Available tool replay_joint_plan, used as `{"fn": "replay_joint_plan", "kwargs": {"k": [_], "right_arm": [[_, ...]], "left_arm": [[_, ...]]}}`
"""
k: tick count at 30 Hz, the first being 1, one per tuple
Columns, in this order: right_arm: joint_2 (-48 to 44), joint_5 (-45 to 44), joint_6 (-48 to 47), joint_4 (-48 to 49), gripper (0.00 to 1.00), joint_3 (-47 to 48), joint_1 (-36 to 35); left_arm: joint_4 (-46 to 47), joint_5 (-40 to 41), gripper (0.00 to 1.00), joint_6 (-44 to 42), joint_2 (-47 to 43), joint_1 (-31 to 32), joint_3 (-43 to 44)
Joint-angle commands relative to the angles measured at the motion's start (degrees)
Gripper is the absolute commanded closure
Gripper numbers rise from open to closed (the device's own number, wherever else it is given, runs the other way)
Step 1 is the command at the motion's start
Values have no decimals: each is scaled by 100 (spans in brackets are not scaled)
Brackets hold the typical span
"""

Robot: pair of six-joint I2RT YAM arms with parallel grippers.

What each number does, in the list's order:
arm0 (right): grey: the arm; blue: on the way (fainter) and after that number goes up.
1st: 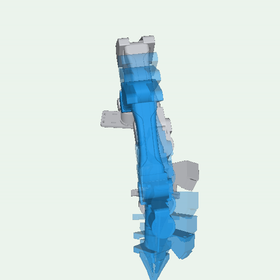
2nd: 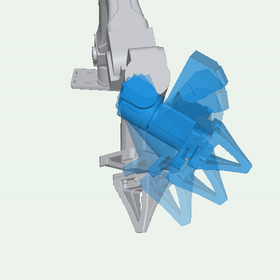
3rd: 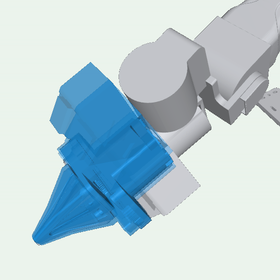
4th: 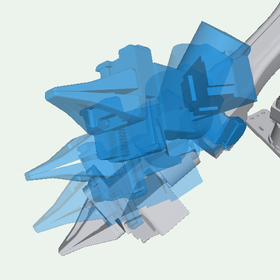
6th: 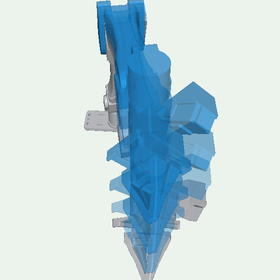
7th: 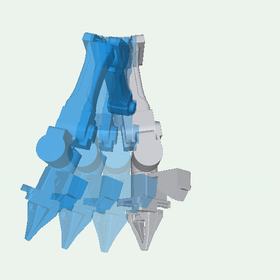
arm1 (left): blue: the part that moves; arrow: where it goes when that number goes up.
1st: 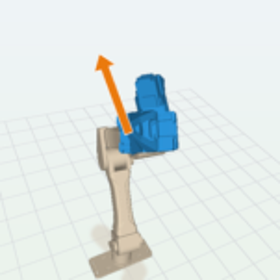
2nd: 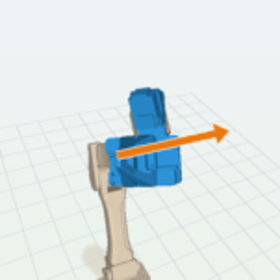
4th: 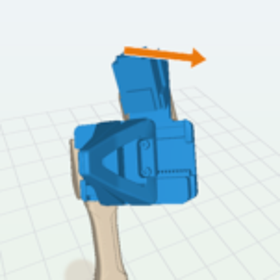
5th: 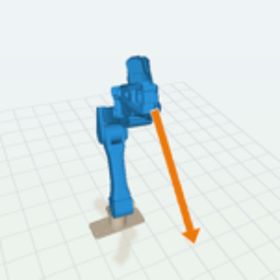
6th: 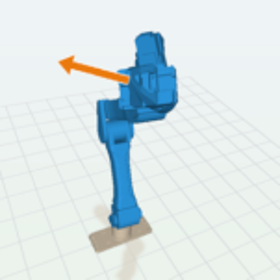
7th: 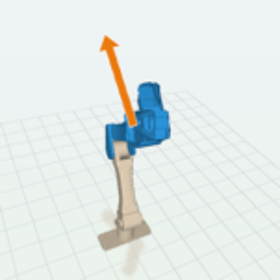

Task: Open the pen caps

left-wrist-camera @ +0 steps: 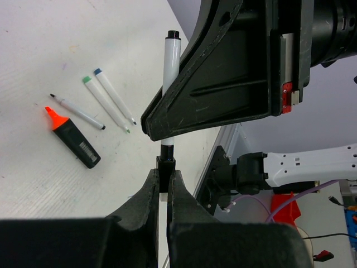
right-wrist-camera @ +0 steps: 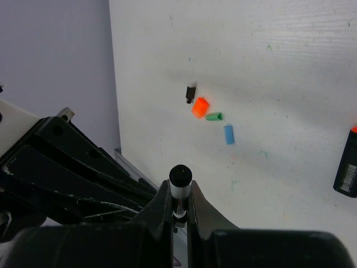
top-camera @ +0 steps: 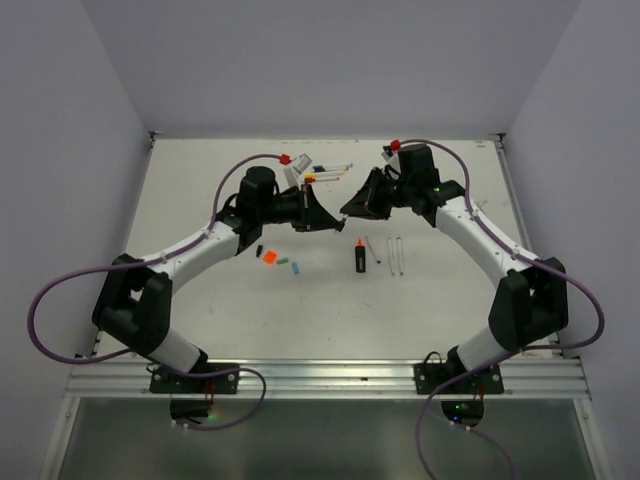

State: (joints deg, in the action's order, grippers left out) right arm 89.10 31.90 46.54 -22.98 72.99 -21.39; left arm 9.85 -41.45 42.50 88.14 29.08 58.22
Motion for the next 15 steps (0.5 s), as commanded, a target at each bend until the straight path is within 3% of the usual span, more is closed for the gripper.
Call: {"fn": "replay_joint_plan", "kwargs": {"k": [1, 2, 6, 9, 15], "right_arm": [[-68, -113, -49, -48, 100, 75, -23], [-94, -114, -58, -48, 100, 66, -23], [-235, -114, -49, -66, 100, 13, -23], [-297, -96, -31, -66, 100, -48, -15], [-341, -79, -14, -66, 100, -57, -15]], "left_arm": [[501, -329, 100, 75, -34, 36, 49], [370, -311, 99, 39, -25, 36, 49], [167, -232, 75, -110, 2, 28, 6], [149, -197, 68, -154, 10, 45, 6], [123, -223, 67, -154, 168, 98, 137]]}}
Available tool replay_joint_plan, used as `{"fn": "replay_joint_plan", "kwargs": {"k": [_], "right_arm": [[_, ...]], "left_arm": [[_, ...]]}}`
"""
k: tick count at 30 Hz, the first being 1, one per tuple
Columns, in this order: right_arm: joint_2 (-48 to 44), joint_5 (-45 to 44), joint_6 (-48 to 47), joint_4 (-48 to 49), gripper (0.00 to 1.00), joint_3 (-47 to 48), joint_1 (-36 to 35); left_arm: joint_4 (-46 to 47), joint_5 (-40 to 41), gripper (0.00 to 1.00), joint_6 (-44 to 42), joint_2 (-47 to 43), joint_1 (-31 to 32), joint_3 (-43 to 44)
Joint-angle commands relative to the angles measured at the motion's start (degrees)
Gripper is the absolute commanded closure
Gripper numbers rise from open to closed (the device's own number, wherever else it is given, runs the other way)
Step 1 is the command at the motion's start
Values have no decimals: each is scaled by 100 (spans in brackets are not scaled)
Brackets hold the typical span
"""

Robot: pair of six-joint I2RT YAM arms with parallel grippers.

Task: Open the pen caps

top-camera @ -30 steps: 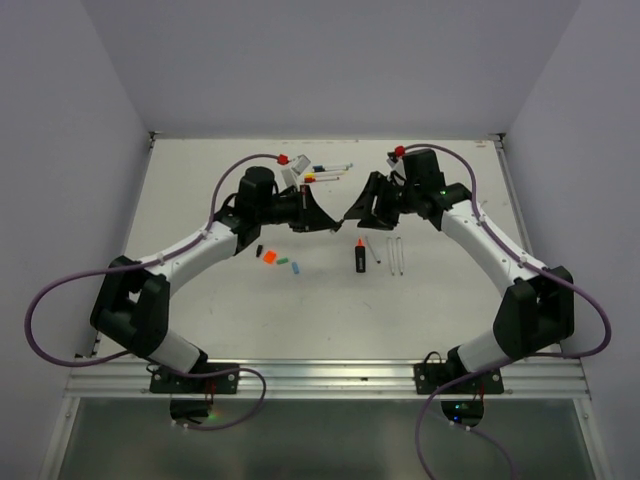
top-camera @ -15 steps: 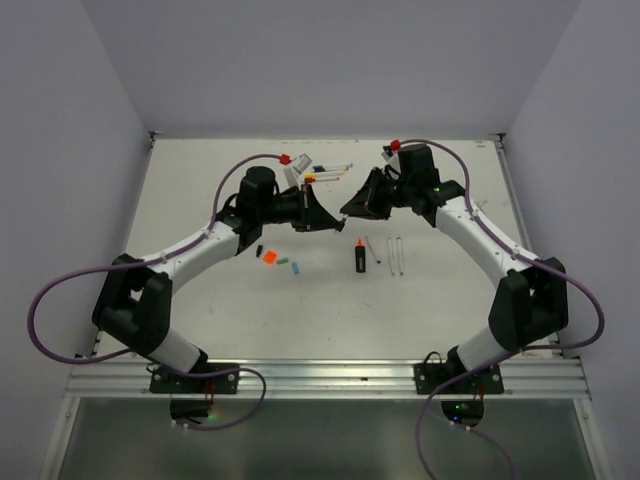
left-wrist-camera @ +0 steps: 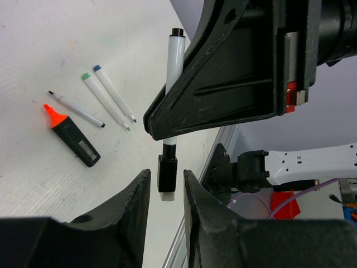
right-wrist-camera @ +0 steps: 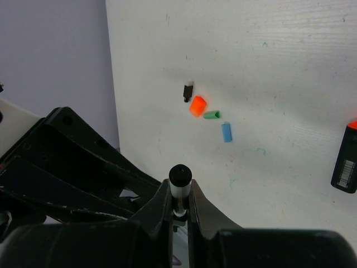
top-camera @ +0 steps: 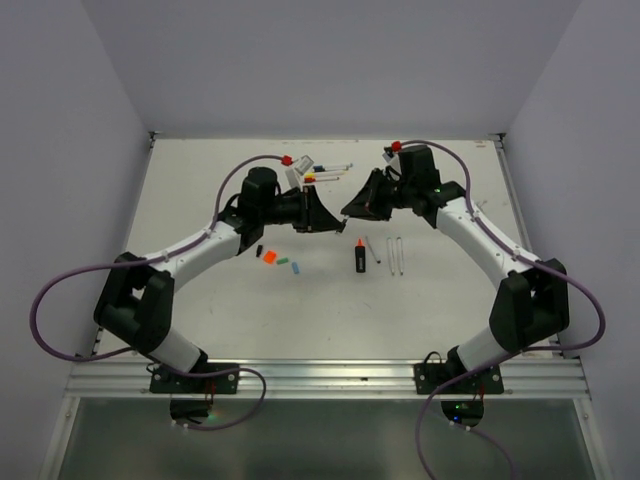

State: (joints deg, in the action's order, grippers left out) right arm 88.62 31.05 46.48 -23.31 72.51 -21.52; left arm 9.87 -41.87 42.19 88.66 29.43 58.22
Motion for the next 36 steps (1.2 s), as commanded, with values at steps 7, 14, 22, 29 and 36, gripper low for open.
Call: {"fn": "replay_joint_plan", "kwargs": {"k": [7, 14, 22, 29, 36], "right_arm": [[-284, 103, 142, 168, 100, -88, -10], [-371, 532, 195, 651, 100, -325, -2], [-460, 2001, 1152, 3885, 100, -1213, 455], [-398, 1081, -91, 1518, 100, -564, 833], [-372, 825, -34, 1277, 100, -510, 1255]], "left_arm": [[147, -260, 69, -150, 248, 212, 252], [1985, -1313, 100, 753, 327, 212, 7], [8306, -2300, 100, 5568, 1222, 151, -794], [7333, -2361, 100, 4918, 1243, 107, -1137], [547, -1810, 100, -539, 205, 186, -180]]}}
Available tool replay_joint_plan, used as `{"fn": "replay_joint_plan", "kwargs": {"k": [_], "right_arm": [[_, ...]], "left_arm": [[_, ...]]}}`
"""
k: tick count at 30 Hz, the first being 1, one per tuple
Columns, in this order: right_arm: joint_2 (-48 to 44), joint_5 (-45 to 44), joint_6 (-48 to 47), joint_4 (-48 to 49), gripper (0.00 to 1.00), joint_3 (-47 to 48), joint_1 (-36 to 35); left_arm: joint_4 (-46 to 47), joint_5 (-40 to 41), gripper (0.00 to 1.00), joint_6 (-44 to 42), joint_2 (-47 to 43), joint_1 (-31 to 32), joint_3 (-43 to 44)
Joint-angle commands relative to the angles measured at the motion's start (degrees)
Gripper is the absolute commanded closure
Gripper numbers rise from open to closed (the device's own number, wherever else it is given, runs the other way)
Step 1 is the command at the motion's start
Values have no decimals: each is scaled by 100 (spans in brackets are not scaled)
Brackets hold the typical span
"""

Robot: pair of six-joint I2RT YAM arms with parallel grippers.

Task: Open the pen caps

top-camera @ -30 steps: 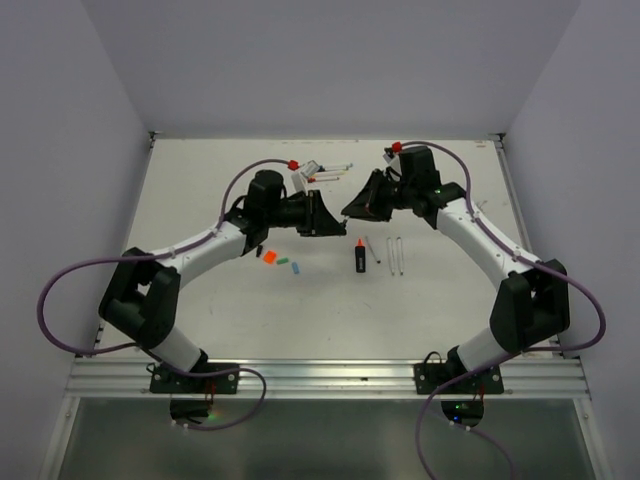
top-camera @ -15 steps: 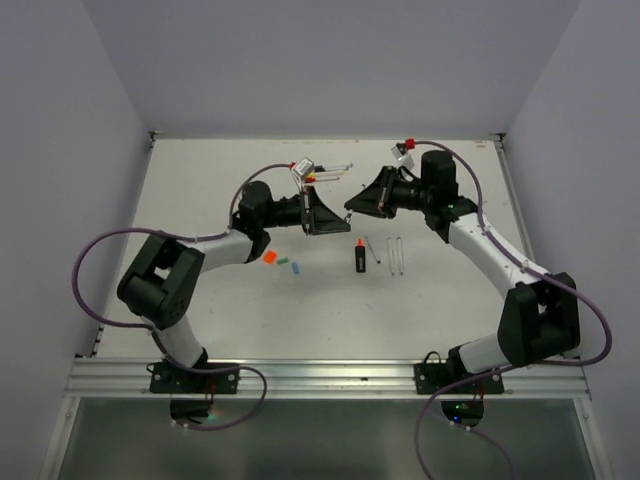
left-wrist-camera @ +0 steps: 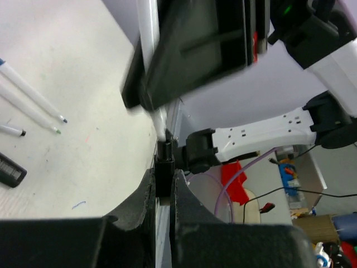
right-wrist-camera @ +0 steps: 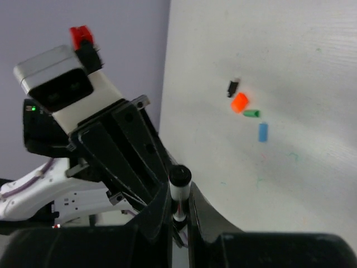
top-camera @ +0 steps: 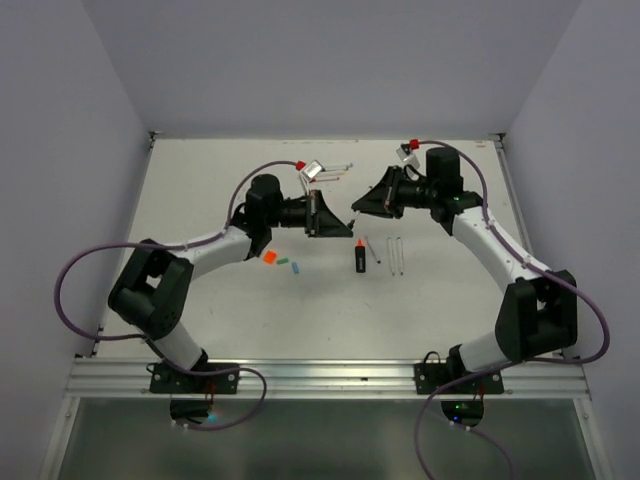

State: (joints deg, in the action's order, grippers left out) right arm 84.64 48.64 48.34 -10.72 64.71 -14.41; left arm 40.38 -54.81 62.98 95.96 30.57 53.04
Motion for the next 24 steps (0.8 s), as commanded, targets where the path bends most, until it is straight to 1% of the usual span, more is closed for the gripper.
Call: {"fn": "replay_joint_plan", "kwargs": {"k": [1, 2, 3, 4, 5, 6, 7, 8, 9, 10, 12, 13, 17, 19, 24], "right_arm": [[26, -1049, -280, -131, 100, 314, 571], [35, -1328, -342, -271, 100, 375, 580], [78, -1453, -429, -682, 100, 524, 589], [183, -1672, -674, -1008, 100, 656, 615], [245, -1952, -816, -1289, 100, 796, 615], [315, -2146, -965, -1823, 100, 1076, 615], [421, -2349, -1271, -2150, 100, 1244, 615], [639, -2646, -1431, -2449, 100, 1577, 615], [781, -2841, -1598, -3079, 100, 1745, 615], [912, -3025, -1930, -3424, 100, 1912, 607], [1229, -3552, -2222, -4153, 100, 2151, 615], [1274, -3711, -2432, -4270, 100, 2117, 615], [1231, -4204, -2584, -4325, 100, 1459, 615], [1195, -4441, -2627, -4280, 100, 1291, 615], [1239, -4706, -2733, -4228, 100, 930, 615]], "left_arm": [[-3440, -313, 100, -2955, -561, 72, 409], [-3875, -50, 100, -3254, -605, 81, 549], [-4332, 535, 100, -3675, -675, 81, 585], [-4807, 793, 100, -3775, -710, 81, 585], [-4925, 1022, 100, -3837, -745, 72, 559], [-5013, 1407, 100, -3837, -824, 81, 454], [-5066, 1559, 100, -3785, -860, 72, 392], [-5084, 1865, 100, -3732, -886, 72, 331], [-5154, 2042, 100, -3645, -860, 72, 269], [-5328, 2175, 100, -3644, -808, 72, 260], [-5417, 2395, 100, -3626, -606, 81, 260], [-5435, 2465, 100, -3626, -544, 81, 260], [-5435, 2991, 100, -3705, -360, 125, 312], [-5505, 3186, 100, -3758, -272, 134, 409], [-5822, 4012, 100, -3767, 133, 195, 681]]}}
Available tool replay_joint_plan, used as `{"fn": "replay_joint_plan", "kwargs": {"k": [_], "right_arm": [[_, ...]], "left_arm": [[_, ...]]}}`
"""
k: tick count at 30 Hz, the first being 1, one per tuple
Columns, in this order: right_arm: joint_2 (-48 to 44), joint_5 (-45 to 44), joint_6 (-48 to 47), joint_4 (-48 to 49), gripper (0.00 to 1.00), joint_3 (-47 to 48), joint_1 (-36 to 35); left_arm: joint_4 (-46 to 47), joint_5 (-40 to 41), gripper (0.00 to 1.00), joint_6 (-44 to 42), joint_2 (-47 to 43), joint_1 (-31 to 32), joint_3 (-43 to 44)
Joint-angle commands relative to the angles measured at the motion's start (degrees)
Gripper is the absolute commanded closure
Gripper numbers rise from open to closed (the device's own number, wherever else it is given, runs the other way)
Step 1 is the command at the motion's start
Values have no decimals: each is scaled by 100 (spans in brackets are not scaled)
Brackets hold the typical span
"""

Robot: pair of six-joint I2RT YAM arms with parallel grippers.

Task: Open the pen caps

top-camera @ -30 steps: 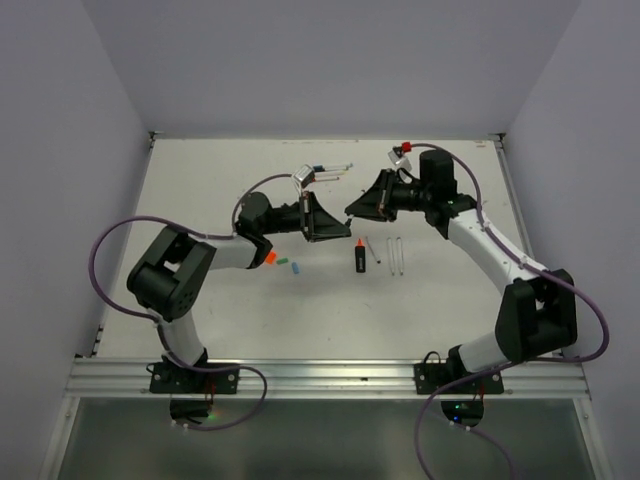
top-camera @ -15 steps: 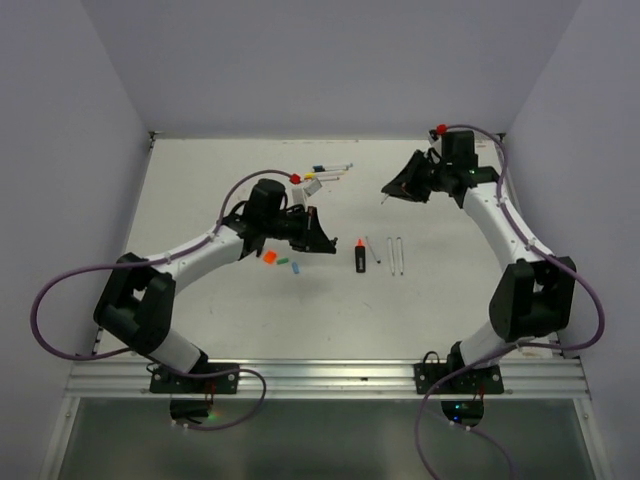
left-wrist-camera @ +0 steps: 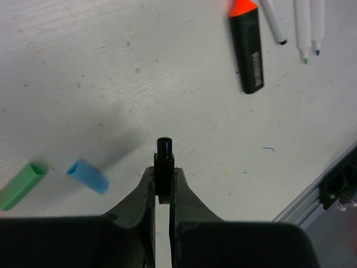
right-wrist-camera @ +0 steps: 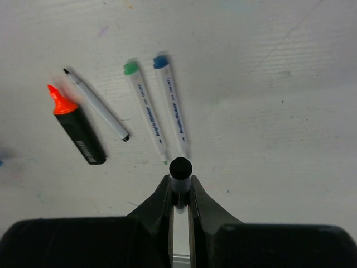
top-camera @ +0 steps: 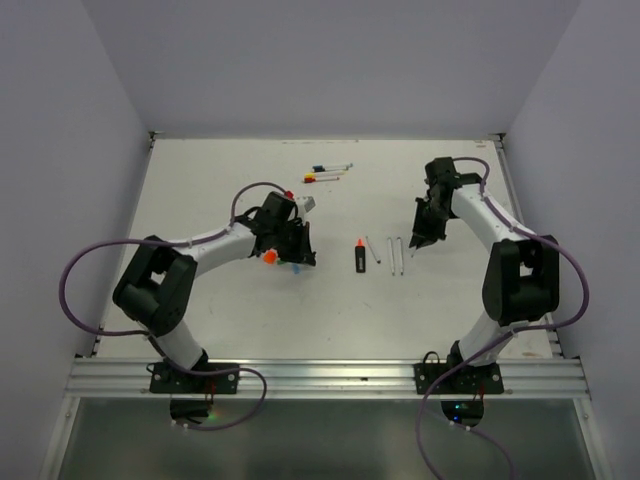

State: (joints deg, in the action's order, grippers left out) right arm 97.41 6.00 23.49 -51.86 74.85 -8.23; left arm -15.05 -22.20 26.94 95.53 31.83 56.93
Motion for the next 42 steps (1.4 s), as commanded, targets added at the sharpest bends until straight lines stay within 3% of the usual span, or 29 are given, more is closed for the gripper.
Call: {"fn": "replay_joint_plan", "kwargs": {"k": [1, 8, 20, 34, 42], "right_arm": [[-37, -477, -265, -97, 100, -128, -3], [42, -565, -318, 0, 100, -330, -3], [358, -574, -459, 219, 99, -410, -3], [885, -433, -600, 369, 84, -304, -12], [982, -363, -652, 422, 73, -295, -12]], "left_arm": [[-358, 856, 100, -163, 229, 77, 319], [-701, 1717, 100, -101, 624, 279, 574], [-921, 2070, 100, 4, 783, 350, 372], [-1387, 2536, 100, -5, 845, 358, 310], [-1422, 2580, 89, -40, 827, 350, 258]]}}
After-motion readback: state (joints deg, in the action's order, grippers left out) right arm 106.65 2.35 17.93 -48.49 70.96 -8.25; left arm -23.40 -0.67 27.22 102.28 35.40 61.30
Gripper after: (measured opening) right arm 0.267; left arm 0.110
